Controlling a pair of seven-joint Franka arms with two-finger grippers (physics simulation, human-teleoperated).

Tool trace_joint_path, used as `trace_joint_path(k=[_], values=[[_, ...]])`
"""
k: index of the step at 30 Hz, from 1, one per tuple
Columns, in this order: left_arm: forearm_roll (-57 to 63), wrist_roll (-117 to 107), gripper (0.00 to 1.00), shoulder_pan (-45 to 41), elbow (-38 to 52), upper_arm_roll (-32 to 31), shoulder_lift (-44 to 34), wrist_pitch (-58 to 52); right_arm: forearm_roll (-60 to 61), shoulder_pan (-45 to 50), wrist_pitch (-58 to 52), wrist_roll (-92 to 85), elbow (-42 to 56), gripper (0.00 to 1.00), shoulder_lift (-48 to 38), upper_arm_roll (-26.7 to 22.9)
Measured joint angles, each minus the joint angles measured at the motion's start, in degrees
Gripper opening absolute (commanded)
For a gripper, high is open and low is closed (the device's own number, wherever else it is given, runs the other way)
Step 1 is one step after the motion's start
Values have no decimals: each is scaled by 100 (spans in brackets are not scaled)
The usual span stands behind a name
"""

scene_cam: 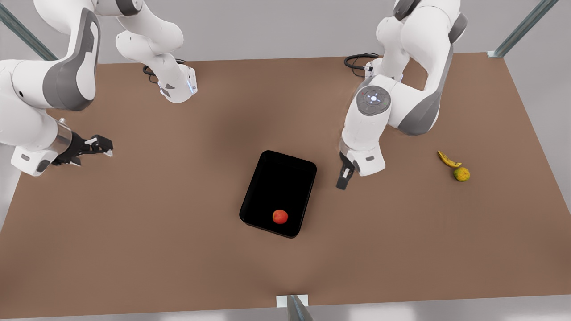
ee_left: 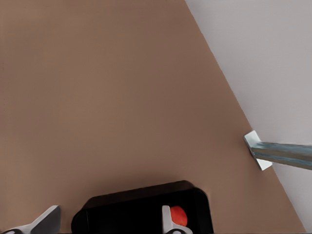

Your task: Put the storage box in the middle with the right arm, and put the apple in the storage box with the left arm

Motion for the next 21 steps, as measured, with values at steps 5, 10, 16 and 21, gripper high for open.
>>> trace_joint_path(k=[5, 10, 16, 21], values=[[-630, 5694, 100, 716, -736, 1373, -1357, -1133, -130, -501, 311, 30, -768, 100, -370, 471], [-1389, 8219, 100, -190, -1935, 2554, -2165, -752, -168, -501, 321, 24, -792, 100, -338, 475], [-1551, 8179, 100, 335, -985, 2535, -1249, -1305, -168, -520, 308, -29, -775, 100, -319, 435], [-1628, 8215, 100, 406, -1122, 2513, -1367, -1274, -168, -511, 300, -29, -766, 100, -311, 435]])
